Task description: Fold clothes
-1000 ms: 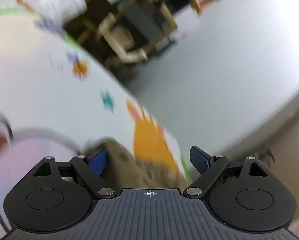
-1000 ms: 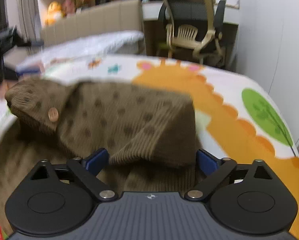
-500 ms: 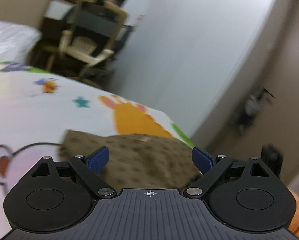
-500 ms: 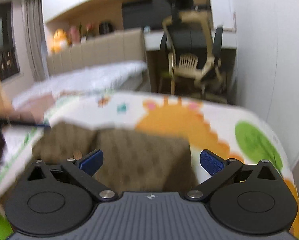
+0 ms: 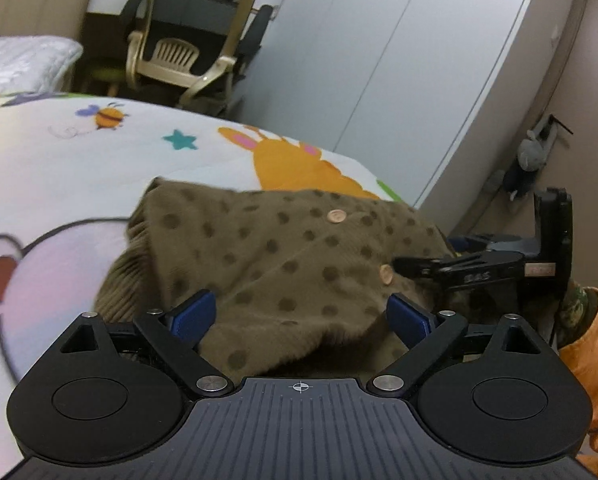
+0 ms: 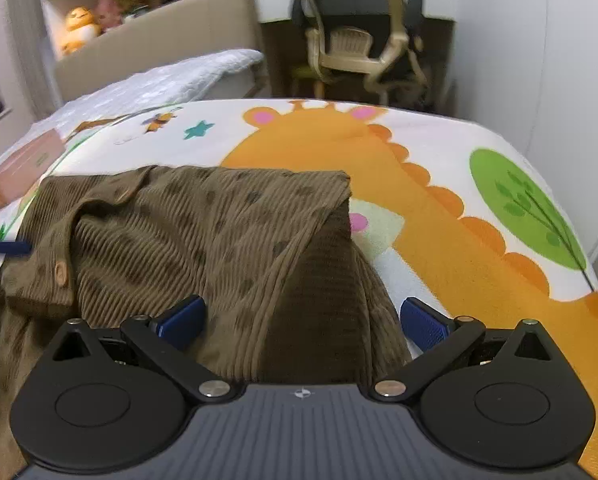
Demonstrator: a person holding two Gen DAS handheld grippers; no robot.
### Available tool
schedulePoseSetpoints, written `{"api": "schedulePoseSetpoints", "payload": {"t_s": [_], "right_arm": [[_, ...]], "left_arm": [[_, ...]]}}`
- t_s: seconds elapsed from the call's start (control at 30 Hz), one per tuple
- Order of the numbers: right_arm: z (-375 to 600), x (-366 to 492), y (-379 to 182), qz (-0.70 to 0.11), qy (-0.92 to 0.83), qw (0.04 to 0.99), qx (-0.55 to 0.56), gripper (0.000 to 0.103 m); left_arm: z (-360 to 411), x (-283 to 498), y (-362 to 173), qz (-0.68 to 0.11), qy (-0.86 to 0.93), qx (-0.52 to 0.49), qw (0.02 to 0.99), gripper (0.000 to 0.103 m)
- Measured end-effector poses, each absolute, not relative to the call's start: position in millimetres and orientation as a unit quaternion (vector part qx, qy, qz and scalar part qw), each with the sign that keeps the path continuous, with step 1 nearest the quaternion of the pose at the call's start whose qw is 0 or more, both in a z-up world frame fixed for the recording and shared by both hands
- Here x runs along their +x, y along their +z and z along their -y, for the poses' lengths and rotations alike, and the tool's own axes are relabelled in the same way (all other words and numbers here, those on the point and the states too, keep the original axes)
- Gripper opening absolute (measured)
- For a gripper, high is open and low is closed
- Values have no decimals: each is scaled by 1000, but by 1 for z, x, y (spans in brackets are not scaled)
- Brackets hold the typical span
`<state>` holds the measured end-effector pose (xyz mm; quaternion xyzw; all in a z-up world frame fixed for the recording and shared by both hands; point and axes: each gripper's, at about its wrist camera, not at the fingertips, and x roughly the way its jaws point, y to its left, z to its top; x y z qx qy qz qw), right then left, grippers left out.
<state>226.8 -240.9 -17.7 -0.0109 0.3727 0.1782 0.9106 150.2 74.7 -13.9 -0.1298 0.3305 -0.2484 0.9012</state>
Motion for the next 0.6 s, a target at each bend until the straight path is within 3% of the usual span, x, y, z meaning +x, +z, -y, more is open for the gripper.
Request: {"api": "schedulePoseSetpoints", "payload": {"t_s": [0.27,0.43,0.6], "right_arm": [[240,206,7,-318,172,932,-11,103],[236,198,42,-258,203,945,-10,103],[194,210,37,-262,255,929,-49,103]], "left_arm": [[-57,167,21,-290,-292,-176,894,97],[-14,160,-5,-334,-328,-112,877,97],[8,137,-20,-350,-347,-32,869,98]]}}
